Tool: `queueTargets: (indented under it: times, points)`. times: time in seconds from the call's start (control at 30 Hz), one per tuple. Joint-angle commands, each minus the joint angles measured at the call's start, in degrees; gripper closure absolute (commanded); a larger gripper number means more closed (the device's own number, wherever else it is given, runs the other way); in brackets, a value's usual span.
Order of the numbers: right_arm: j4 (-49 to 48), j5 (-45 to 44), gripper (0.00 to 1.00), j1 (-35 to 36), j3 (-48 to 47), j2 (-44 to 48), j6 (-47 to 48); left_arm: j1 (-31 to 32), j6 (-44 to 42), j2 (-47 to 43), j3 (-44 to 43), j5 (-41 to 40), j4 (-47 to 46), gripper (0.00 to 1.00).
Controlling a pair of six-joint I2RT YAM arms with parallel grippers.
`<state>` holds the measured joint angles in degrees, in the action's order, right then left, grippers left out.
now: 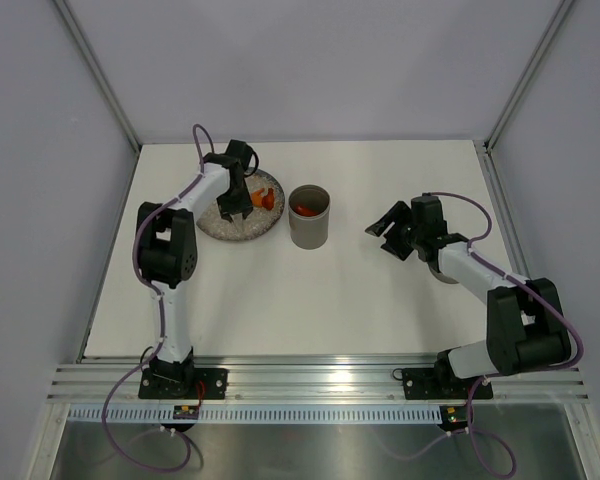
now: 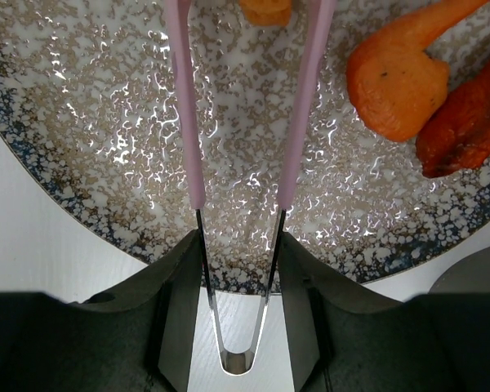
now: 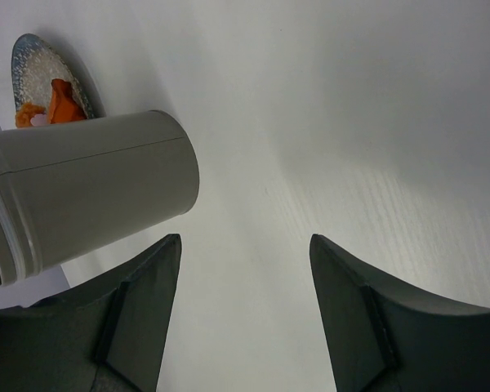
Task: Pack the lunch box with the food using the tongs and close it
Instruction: Pick up the fake food from the plate.
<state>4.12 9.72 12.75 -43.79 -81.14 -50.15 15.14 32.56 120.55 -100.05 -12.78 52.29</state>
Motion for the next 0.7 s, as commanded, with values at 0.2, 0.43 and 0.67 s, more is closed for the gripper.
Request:
queueTargets:
  times: [0.2,0.43,0.67]
  points:
    - [-2.27,0.83,0.28,0.25,-1.12,-2.35,0.23,-2.21,3.65,1.62,-3.22,-1.2,-2.11,0.56]
    - [-2.45,1.36,0.28,0.17,-2.0,-4.11,0.32,-2.92,4.09,3.2,-4.98,0.29,-2.55,0.56]
    - [-1.75,1.01,0.28,0.17,-2.53,-3.93,0.67,-3.27,3.04,6.27,-9.37,0.82,-1.06,0.56]
